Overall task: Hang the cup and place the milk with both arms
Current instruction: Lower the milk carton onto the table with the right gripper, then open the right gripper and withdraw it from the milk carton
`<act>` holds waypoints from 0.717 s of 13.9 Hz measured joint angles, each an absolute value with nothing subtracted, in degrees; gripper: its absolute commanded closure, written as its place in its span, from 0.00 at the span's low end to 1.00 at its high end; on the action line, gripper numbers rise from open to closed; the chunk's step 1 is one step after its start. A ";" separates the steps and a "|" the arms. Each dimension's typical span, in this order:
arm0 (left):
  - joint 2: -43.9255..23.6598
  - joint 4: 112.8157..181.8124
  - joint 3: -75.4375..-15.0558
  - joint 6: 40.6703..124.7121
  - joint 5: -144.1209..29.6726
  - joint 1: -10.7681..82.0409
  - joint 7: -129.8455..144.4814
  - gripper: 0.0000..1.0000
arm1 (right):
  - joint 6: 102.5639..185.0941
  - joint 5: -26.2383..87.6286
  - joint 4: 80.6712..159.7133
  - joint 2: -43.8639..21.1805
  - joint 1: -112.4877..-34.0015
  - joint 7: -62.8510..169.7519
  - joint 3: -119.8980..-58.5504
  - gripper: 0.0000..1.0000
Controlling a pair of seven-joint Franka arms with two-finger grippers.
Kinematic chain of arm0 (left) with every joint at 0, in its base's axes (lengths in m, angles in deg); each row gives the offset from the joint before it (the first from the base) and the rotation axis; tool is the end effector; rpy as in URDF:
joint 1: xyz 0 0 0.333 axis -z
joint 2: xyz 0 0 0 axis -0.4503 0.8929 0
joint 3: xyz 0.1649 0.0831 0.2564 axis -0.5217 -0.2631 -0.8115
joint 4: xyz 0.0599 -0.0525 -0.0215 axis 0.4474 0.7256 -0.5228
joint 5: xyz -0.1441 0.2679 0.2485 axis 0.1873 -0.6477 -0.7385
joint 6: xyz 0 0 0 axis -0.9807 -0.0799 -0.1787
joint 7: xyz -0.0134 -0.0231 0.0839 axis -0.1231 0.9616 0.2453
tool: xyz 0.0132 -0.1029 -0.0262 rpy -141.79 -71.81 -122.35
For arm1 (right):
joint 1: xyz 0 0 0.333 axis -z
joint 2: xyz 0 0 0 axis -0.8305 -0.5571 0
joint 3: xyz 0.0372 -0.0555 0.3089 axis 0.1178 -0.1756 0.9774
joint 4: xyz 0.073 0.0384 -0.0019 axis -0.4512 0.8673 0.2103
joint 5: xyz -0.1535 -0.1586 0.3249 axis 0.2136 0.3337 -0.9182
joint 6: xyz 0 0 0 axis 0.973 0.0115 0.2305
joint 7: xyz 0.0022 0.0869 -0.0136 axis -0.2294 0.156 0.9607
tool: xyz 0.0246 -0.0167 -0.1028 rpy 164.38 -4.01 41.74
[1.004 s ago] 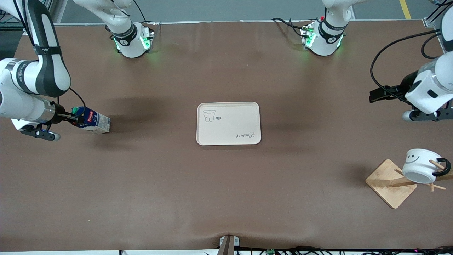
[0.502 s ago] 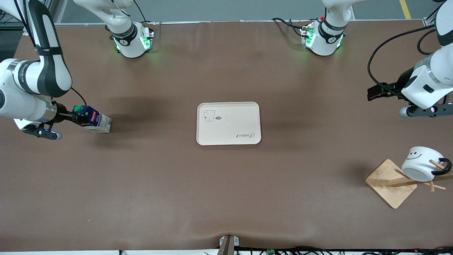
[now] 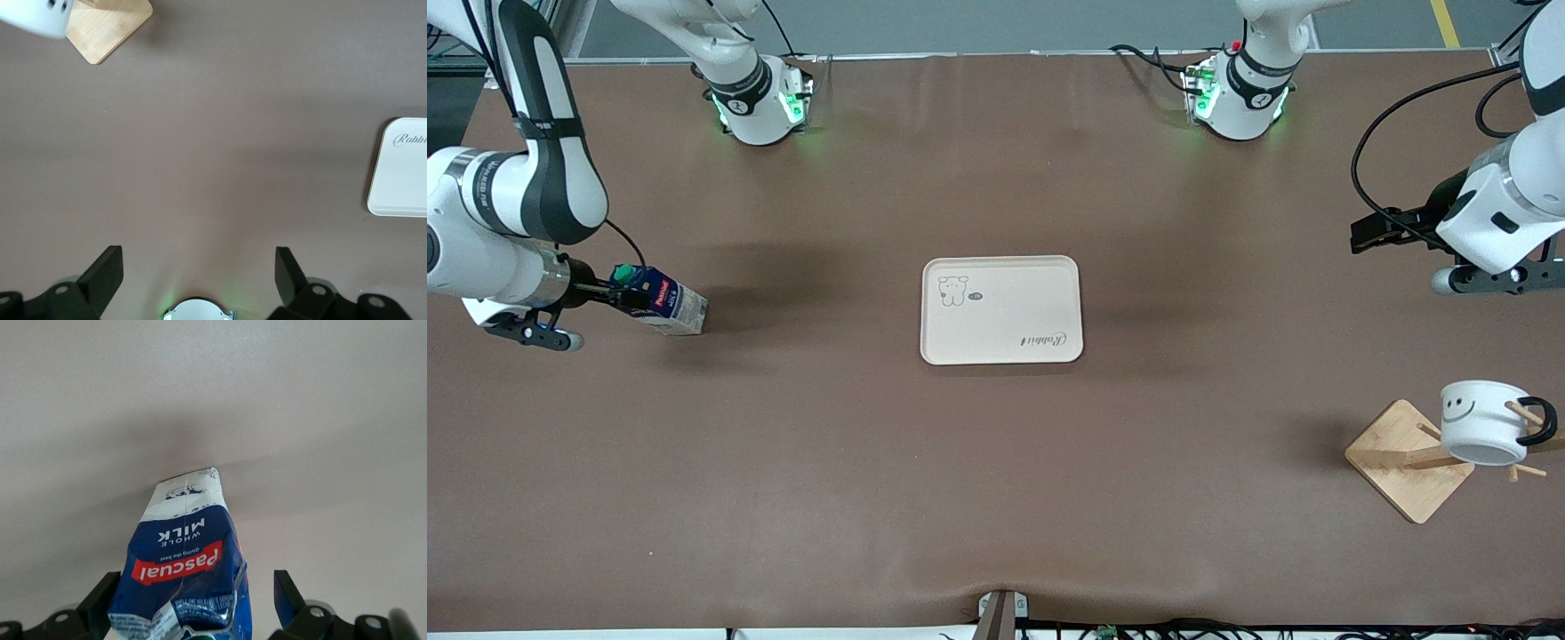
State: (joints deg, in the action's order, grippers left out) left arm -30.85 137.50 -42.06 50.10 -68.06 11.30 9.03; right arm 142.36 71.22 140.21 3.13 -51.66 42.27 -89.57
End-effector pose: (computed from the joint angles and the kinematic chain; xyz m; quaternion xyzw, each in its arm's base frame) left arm 0.5629 -0.0468 0.5741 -0.9960 -0.0186 0.0863 0.0112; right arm 0.5355 -0.1004 0.3370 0.9840 -0.1262 -0.1224 0.0305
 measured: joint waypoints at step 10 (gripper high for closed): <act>-30.85 137.48 -42.06 50.37 -68.06 11.16 9.02 0.00 | 125.36 71.22 118.07 2.60 -52.61 50.03 -88.03 0.00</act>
